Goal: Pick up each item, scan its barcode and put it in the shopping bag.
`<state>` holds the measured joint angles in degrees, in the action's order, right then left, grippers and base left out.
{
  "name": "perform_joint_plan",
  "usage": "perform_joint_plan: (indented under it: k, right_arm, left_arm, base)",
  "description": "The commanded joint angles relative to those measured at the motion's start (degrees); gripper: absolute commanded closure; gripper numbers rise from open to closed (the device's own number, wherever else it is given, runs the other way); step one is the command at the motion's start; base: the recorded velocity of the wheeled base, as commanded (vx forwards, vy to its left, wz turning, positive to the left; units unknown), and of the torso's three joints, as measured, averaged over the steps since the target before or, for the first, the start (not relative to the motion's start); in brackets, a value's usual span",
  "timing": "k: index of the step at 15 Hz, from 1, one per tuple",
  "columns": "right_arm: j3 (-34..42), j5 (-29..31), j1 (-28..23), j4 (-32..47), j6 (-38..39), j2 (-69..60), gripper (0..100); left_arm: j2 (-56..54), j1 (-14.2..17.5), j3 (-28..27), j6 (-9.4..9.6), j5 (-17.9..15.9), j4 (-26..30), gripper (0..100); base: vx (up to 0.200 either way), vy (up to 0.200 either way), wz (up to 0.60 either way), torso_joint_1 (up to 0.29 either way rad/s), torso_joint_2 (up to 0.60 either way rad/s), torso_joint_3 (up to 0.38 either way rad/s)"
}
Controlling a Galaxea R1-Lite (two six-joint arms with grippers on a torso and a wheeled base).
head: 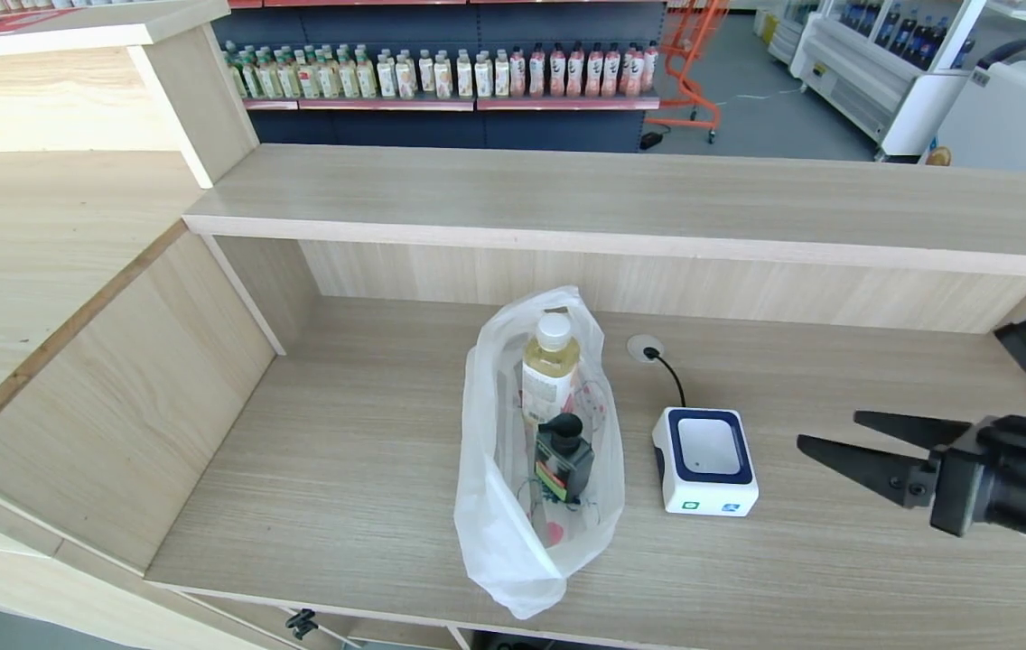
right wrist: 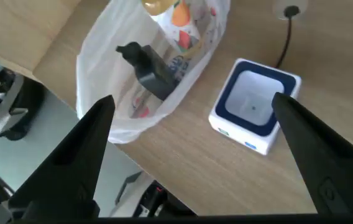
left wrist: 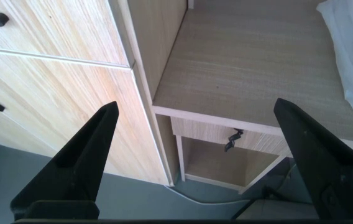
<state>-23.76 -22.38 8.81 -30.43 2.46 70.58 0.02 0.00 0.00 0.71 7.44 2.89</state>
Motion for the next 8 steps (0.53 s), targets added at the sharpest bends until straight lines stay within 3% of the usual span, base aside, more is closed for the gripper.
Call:
perform_joint_plan:
  k: [1, 3, 4, 6, 8]
  right_arm:
    - [11.89, 20.27, -4.68, 18.21, 0.09, -28.84, 0]
    - [18.93, 30.03, -4.86, 18.65, -0.88, -41.23, 0]
    - [22.53, 30.91, -5.56, 19.53, -2.37, -48.44, 0]
    - [23.76, 30.03, -9.6, 25.51, -3.08, -61.79, 0]
    - [23.76, 23.52, -9.17, 29.46, -3.52, -70.58, 0]
  left_arm:
    - [-0.02, 0.0, 0.0, 0.0, 0.03, 0.01, 0]
    - [-0.02, 0.0, 0.0, 0.0, 0.03, 0.01, 0]
    - [0.06, 0.0, 0.0, 0.0, 0.03, 0.01, 0]
    - [-0.02, 0.0, 0.0, 0.0, 0.03, 0.01, 0]
    - [0.06, 0.0, 0.0, 0.0, 0.03, 0.01, 0]
  base:
    - [0.0, 0.0, 0.0, 0.0, 0.0, 0.0]
    - [0.0, 0.0, 0.0, 0.0, 0.0, 0.0]
    - [0.0, 0.0, 0.0, 0.0, 0.0, 0.0]
    - [0.0, 0.0, 0.0, 0.0, 0.0, 0.0]
    - [0.0, 0.0, 0.0, 0.0, 0.0, 0.0]
